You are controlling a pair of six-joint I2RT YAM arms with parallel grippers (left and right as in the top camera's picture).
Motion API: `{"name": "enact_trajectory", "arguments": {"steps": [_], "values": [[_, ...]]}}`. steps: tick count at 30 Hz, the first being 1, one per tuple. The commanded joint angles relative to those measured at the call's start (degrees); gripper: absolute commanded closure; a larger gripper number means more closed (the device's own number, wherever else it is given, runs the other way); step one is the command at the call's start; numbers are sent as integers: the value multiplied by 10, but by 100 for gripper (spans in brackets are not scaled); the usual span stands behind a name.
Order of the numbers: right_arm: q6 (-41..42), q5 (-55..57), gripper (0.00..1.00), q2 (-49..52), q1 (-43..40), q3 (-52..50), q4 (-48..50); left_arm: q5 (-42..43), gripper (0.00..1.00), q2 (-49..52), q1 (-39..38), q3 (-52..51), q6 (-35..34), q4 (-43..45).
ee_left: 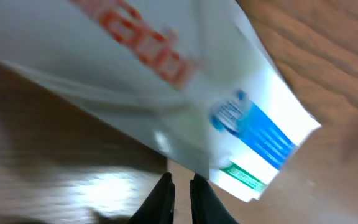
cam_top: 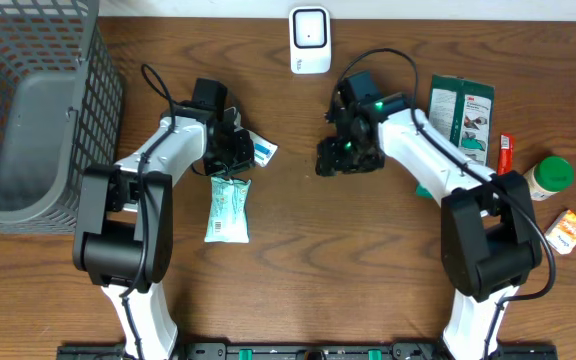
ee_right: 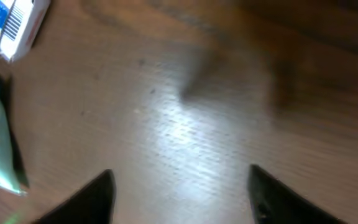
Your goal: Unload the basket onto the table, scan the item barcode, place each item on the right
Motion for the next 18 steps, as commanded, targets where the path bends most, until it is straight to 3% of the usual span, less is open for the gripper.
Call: {"name": "enact_trajectory", "arguments": {"steps": [1,5,9,12,16,18], "values": [[-65,-22,17,-2,-4,-2,10,-143,87,-45,4,13,12,3],[-131,-49,8,-2,11,2,29,-177,83,-89,17,23,-8,0],[-150,-32,7,-2,28,42,44,-178,83,-143,40,27,-16,5],[-180,-1,4,-2,53,85,59,-178,75,-160,58,27,-16,8],[-236,87,1,-2,99,117,108,-178,55,-156,78,27,-16,-12],[-257,137,1,2,123,116,153,-178,35,-153,84,27,-16,-20]]}}
